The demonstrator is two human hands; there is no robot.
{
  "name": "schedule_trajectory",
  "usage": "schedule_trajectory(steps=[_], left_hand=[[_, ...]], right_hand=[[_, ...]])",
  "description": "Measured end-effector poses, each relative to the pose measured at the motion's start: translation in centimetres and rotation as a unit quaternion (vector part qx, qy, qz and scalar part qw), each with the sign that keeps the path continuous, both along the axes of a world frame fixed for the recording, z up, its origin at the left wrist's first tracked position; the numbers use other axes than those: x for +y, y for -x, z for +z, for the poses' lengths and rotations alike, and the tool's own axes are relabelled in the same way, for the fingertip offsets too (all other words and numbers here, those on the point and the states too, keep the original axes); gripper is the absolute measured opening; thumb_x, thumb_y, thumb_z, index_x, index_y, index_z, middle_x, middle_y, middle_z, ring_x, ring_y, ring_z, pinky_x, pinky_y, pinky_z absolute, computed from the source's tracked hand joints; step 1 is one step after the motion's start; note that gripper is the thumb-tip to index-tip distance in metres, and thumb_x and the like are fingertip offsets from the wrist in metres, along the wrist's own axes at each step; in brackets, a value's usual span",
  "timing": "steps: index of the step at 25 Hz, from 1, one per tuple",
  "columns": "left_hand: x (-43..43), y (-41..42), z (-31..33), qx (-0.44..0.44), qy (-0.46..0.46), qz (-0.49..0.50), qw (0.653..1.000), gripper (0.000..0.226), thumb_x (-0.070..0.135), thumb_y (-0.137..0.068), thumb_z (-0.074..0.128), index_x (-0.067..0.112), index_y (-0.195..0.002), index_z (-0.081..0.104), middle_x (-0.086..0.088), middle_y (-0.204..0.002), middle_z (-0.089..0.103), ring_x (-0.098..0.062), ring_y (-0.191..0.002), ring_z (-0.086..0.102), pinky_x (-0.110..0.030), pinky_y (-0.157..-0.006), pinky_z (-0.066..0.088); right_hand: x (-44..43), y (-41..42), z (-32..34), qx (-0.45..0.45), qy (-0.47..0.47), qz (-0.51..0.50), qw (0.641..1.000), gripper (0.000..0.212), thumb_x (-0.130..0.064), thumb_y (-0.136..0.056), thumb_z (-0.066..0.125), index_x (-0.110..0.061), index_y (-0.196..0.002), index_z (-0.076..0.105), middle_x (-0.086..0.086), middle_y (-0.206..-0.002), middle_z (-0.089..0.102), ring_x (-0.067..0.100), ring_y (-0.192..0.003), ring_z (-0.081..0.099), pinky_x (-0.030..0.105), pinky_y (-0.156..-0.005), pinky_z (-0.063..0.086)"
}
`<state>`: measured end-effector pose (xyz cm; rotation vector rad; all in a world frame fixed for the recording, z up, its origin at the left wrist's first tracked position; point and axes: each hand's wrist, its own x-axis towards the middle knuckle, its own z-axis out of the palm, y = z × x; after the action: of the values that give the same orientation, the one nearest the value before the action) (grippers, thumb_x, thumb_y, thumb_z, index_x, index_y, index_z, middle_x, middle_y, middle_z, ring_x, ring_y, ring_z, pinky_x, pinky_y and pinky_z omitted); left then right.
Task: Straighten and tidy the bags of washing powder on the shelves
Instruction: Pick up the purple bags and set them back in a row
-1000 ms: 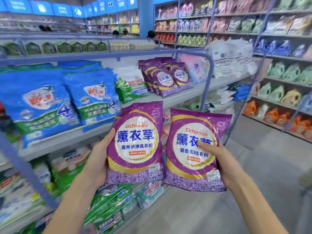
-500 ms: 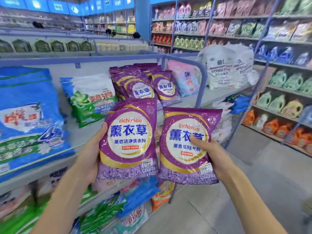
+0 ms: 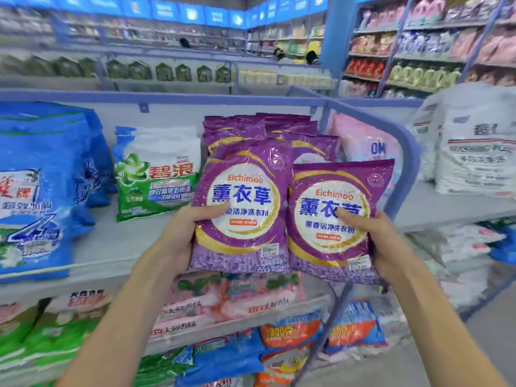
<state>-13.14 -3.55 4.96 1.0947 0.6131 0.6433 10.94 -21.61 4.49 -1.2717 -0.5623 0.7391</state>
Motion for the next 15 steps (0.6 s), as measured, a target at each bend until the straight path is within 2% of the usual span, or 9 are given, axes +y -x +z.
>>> schedule_trajectory(steps=[2, 6, 10, 13, 15], left_hand=[[0.1, -2.1, 0.4, -0.004, -0.009, 0.025, 1.000, 0.017, 0.010, -0.075, 0.068, 0.009, -0.085, 0.082, -0.012, -0.091, 0.080, -0.025, -0.075, 0.078, -0.032, -0.060, 0.063], [1.3, -6.2, -0.1, -0.005, 0.008, 0.087, 0.996, 0.030, 0.013, -0.073, 0.071, 0.007, -0.102, 0.075, -0.013, -0.100, 0.079, -0.027, -0.081, 0.078, -0.038, -0.069, 0.065], [3.4, -9.7, -1.0, 0.010, 0.004, 0.122, 0.992, 0.043, 0.009, -0.070, 0.075, 0.003, -0.113, 0.073, -0.018, -0.109, 0.077, -0.031, -0.089, 0.077, -0.043, -0.079, 0.064], [3.8, -11.3, -2.5, 0.099, -0.086, 0.228, 0.965, 0.054, 0.005, -0.069, 0.087, 0.009, -0.119, 0.068, -0.014, -0.110, 0.077, -0.027, -0.091, 0.077, -0.045, -0.083, 0.063], [3.4, -11.6, -4.1, 0.165, -0.207, 0.292, 0.919, 0.065, 0.020, -0.072, 0.092, 0.020, -0.128, 0.057, 0.002, -0.113, 0.075, -0.014, -0.096, 0.075, -0.040, -0.084, 0.062]], right_hand=[[1.6, -3.5, 0.4, 0.004, -0.007, 0.030, 1.000, 0.044, -0.007, -0.073, 0.073, -0.008, -0.117, 0.070, 0.016, -0.107, 0.077, 0.034, -0.092, 0.076, 0.046, -0.078, 0.063], [4.8, -9.3, 1.2, -0.016, -0.009, 0.081, 0.997, 0.050, -0.006, -0.074, 0.073, -0.007, -0.124, 0.067, 0.015, -0.109, 0.077, 0.033, -0.094, 0.076, 0.045, -0.077, 0.064], [9.0, -12.4, 1.2, -0.048, -0.004, 0.091, 0.995, 0.040, 0.002, -0.075, 0.073, -0.012, -0.112, 0.071, 0.010, -0.101, 0.079, 0.027, -0.089, 0.077, 0.047, -0.082, 0.063], [11.2, -13.0, -1.1, -0.178, 0.058, -0.010, 0.982, 0.038, 0.001, -0.076, 0.082, -0.020, -0.104, 0.068, -0.002, -0.097, 0.077, 0.013, -0.083, 0.076, 0.049, -0.086, 0.061], [11.4, -13.2, -2.5, -0.225, 0.068, -0.059, 0.970, 0.050, -0.008, -0.071, 0.089, -0.022, -0.111, 0.063, -0.008, -0.103, 0.075, 0.010, -0.089, 0.074, 0.046, -0.086, 0.061]])
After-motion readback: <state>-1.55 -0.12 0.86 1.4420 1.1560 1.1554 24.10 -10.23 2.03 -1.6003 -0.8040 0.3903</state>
